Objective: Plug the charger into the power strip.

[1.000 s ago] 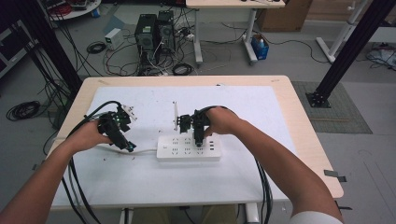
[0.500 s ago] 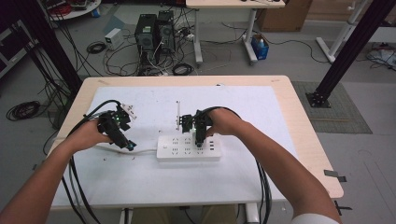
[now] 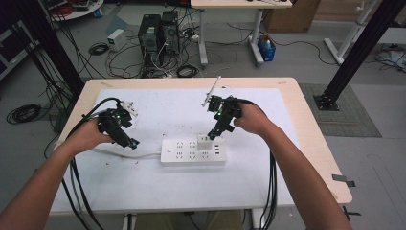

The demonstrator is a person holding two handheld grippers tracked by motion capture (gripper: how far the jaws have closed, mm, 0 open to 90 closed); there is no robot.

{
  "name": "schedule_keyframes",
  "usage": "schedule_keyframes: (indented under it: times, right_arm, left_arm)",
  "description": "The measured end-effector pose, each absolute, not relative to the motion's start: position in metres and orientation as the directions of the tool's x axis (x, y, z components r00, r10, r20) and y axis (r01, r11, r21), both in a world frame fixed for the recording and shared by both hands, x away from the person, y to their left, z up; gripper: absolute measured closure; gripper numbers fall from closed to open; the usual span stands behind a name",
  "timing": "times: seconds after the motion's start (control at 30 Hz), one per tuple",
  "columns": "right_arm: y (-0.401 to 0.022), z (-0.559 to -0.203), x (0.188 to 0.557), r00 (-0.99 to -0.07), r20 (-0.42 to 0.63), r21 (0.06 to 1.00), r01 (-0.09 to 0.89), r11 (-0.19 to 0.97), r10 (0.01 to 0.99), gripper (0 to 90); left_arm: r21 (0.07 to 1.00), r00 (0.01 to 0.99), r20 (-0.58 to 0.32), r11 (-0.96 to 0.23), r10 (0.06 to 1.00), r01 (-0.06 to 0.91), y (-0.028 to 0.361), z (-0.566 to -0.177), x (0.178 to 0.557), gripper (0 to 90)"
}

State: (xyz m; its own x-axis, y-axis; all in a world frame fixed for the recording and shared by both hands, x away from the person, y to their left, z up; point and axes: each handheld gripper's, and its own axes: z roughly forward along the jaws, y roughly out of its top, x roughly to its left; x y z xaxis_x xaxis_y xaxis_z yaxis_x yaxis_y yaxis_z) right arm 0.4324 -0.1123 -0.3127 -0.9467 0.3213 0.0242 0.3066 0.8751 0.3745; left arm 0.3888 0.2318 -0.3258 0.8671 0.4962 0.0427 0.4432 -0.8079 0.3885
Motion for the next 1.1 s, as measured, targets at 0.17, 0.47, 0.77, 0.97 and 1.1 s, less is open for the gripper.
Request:
schedule_keyframes:
  times: [0.17, 0.47, 0.77, 0.97, 1.1]
  right_arm:
    - [-0.139, -0.299, 0.43, -0.915, 0.026, 0.417, 0.375, 0.828, 0.402, 0.9]
    - [-0.185, -0.276, 0.416, -0.86, -0.028, 0.45, 0.444, 0.775, 0.509, 0.8]
    - [-0.227, -0.265, 0.39, -0.796, -0.058, 0.432, 0.524, 0.734, 0.603, 0.9]
    - [-0.247, -0.265, 0.38, -0.77, -0.07, 0.428, 0.551, 0.717, 0.634, 0.9]
    - [-0.253, -0.272, 0.375, -0.753, -0.062, 0.408, 0.58, 0.705, 0.656, 0.9]
  left_arm:
    - [0.392, 0.862, 0.061, -0.806, 0.504, 0.444, 0.234, -0.318, 0.389, 17.9]
    - [0.412, 0.847, 0.089, -0.793, 0.524, 0.448, 0.24, -0.3, 0.386, 17.9]
    - [0.419, 0.834, 0.099, -0.783, 0.543, 0.46, 0.246, -0.298, 0.383, 17.9]
    - [0.427, 0.819, 0.108, -0.77, 0.564, 0.474, 0.253, -0.299, 0.382, 17.8]
    - [0.434, 0.811, 0.108, -0.761, 0.575, 0.482, 0.258, -0.303, 0.379, 17.9]
